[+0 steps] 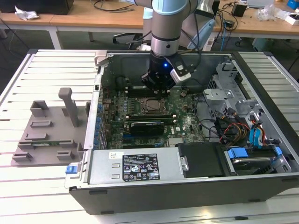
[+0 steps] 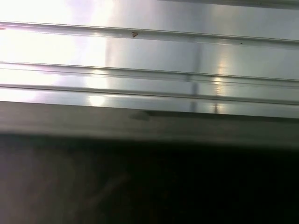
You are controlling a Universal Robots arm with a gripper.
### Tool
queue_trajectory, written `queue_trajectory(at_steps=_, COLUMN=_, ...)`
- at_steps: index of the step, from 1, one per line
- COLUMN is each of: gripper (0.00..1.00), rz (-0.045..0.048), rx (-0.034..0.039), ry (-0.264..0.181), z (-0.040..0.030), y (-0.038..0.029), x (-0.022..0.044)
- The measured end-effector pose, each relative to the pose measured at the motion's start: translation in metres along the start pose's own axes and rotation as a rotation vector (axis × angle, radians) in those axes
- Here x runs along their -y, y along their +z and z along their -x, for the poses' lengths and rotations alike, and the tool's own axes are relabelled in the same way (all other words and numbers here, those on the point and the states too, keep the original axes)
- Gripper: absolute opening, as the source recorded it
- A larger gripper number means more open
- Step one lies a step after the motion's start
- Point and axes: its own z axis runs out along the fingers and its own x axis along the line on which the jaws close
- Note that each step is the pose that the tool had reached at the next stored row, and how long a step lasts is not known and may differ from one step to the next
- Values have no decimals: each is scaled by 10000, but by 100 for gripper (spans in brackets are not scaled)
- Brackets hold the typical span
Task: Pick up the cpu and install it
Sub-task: 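Install the first cpu locking lever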
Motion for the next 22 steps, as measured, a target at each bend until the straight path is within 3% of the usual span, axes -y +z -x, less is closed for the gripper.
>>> queue_trajectory(at_steps=15, gripper=11, rz=-3, rx=-3, ry=2, z=-5, y=-20, x=69)
queue_trajectory(at_steps=21, gripper=11, rz=-3, rx=12, ry=1, z=-6, y=-141, x=83)
queue_trajectory(at_steps=22, gripper=11, rz=-3, rx=13, ry=0, z=-6, y=-194, x=91)
